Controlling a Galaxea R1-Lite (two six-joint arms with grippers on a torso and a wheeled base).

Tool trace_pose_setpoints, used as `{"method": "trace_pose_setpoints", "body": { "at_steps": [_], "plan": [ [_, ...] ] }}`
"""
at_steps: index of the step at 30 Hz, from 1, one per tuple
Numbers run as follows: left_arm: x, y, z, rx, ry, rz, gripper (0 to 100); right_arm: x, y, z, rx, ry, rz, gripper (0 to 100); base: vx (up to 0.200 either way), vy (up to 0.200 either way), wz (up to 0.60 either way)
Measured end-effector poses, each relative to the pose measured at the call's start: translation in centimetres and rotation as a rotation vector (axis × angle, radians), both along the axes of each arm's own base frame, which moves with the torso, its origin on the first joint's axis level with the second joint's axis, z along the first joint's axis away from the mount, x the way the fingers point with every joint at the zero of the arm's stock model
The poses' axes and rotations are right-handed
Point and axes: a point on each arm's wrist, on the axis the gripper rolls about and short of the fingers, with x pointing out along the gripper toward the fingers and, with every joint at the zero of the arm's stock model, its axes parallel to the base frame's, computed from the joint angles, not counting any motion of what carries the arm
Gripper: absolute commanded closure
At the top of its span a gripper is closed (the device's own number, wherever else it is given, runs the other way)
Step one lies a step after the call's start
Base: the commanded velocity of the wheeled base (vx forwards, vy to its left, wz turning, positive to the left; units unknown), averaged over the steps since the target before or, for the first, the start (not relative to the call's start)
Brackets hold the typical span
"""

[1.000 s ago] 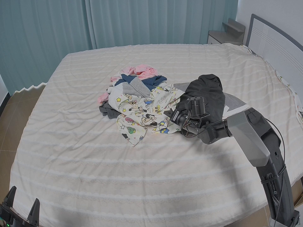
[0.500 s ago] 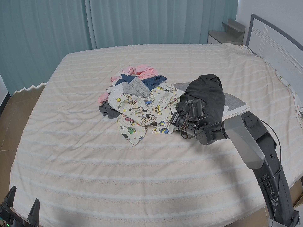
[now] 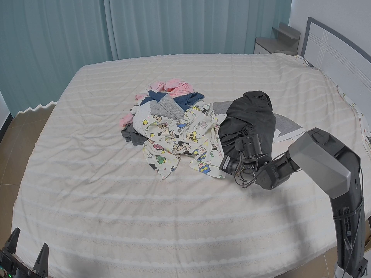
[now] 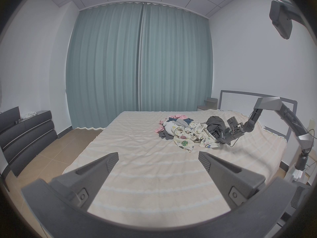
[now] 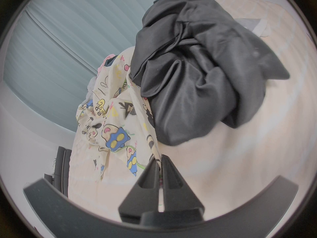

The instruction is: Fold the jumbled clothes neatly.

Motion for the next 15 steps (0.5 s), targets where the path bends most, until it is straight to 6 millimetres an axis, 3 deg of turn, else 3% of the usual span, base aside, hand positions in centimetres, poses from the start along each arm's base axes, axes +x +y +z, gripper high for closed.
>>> {"method": "trace_pose_setpoints", "body": {
  "at_steps": [15],
  "plan": [
    [0.0,0.0,0.0,0.000,0.000,0.001,0,-9.1,-3.9,1.2,0.040,0.120,0.128,100,0.000,0.000,0.00]
  ]
}}
